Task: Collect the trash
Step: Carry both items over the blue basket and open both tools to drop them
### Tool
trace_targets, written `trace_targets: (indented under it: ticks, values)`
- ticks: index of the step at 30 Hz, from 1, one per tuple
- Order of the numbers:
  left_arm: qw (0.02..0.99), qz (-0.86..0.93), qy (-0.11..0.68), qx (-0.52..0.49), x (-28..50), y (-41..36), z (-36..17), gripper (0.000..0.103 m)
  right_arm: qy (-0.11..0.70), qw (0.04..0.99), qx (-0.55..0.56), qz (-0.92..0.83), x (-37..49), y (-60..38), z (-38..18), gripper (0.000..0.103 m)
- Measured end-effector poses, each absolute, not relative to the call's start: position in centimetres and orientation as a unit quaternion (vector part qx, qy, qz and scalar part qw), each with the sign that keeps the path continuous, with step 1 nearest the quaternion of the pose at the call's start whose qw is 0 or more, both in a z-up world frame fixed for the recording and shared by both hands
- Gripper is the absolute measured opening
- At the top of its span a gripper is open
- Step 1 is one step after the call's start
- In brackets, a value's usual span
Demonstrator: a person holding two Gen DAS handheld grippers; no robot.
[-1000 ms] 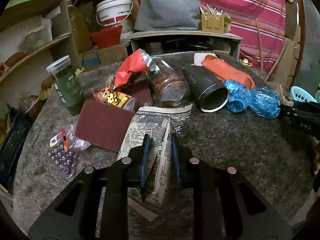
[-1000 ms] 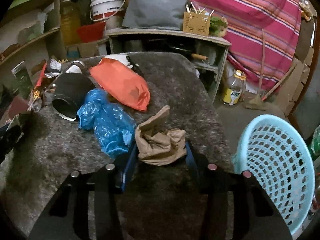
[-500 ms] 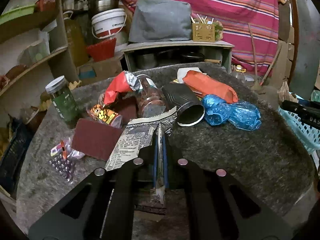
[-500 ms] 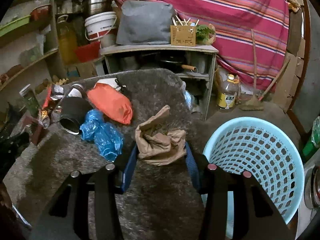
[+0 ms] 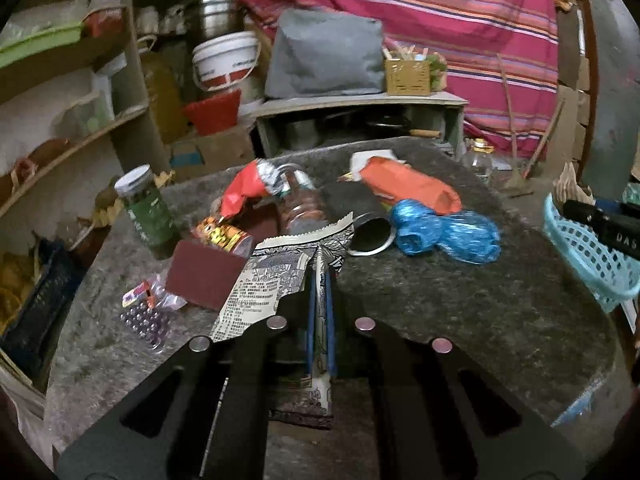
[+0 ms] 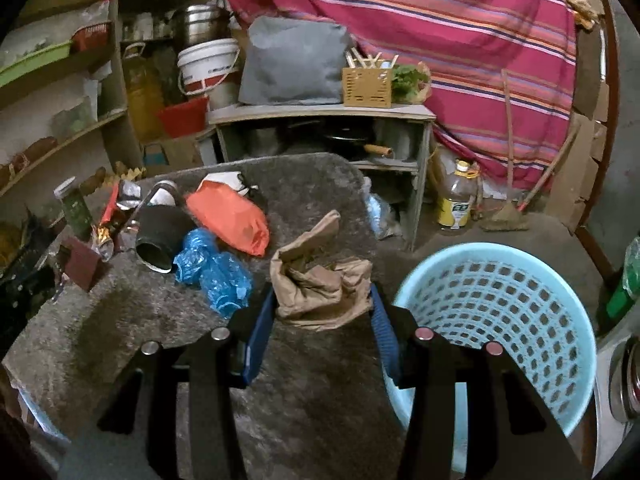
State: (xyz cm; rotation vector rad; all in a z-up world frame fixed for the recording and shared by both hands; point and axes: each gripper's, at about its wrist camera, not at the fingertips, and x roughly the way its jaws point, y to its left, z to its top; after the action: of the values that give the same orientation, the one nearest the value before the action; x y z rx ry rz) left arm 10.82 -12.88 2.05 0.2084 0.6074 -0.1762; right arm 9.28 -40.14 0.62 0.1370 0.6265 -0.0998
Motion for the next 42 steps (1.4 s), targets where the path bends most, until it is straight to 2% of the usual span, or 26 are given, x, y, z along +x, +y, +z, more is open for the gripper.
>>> trace_targets:
  ticks: [8, 14, 27, 33, 42]
  values:
    - [0.95, -0.127, 0.258, 0.12, 9.5, -18.5, 5.2, 0.003, 0.282, 0.952, 0.069, -0.096, 6.9, -44.0, 3.6, 0.047]
    - [0.946, -0.179, 0.245, 0.113, 10.4, -24.8, 5.9, 0.003, 0.267, 0.951, 0.081, -0.133, 6.8, -49.2, 2.5, 0.047]
    - [0.912, -0.298, 0.26, 0.105, 11.5, -38.8, 2.4, 0.003, 0.272, 0.934, 0.109, -0.203, 4.7, -58.5, 0.5, 0.047]
    - [0.906, -0.317, 0.264, 0.092, 11.4, -42.0, 1.5, 0.003, 0.283, 0.927, 0.138, -0.202, 4.3, -60.5, -1.0, 0.047]
    - [0.887, -0.322, 0.315, 0.099, 12.9, -45.6, -1.5, 0.006, 0.286, 0.927, 0.149, -0.191, 3.8, -60.7, -1.7, 0.047]
